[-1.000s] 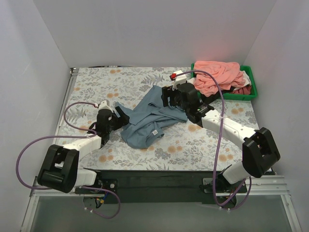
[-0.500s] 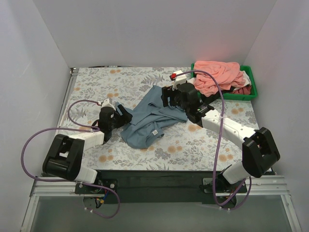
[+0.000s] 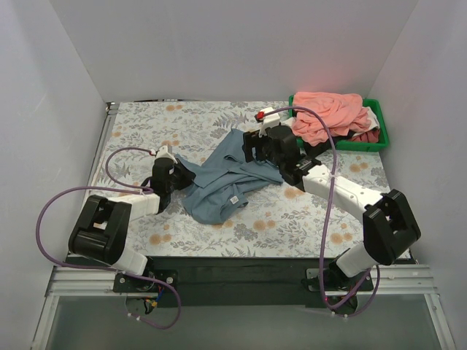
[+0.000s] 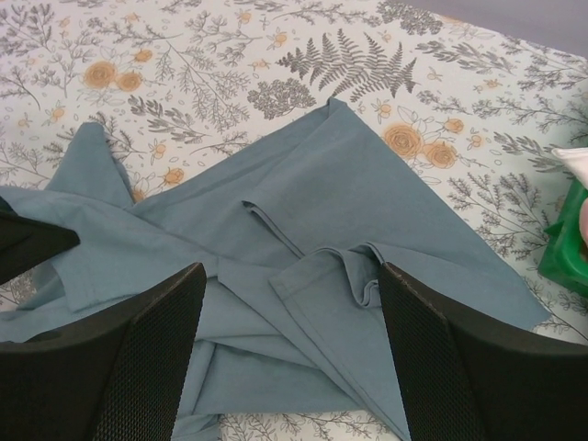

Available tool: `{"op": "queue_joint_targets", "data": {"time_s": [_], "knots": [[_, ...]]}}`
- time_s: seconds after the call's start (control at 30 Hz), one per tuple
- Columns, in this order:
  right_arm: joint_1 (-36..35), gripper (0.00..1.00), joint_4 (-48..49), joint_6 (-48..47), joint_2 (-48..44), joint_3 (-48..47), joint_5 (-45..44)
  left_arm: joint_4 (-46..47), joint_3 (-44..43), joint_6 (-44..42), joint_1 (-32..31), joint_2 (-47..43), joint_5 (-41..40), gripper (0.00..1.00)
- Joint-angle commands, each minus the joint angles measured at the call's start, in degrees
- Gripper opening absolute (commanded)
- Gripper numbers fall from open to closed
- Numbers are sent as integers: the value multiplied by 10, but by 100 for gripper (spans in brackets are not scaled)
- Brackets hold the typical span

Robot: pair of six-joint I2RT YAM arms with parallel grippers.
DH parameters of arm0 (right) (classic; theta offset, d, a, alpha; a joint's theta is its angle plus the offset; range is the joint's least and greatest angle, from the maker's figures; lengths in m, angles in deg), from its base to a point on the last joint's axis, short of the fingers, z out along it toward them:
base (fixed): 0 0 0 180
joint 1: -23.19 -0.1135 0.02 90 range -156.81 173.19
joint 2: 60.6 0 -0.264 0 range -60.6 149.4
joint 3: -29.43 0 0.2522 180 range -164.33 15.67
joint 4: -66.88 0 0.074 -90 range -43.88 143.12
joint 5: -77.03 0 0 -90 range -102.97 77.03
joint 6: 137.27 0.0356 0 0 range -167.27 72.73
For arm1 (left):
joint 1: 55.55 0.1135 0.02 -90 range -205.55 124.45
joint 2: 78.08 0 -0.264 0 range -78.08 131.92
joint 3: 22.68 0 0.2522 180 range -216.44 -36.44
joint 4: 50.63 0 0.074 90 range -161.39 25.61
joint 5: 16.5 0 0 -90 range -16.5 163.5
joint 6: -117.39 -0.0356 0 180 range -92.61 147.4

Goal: Fold and stack the t-shirts
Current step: Flatten the tshirt out

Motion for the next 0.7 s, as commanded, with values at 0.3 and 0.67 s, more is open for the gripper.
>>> {"op": "queue_joint_targets", "data": {"time_s": [0.3, 0.67], "knots": [[-2, 80, 13, 36, 64, -37, 83, -4, -76, -36, 1, -34, -17, 0], [-2, 81, 4, 36, 17, 3, 32, -44, -164, -52, 61, -134, 57, 0]]}}
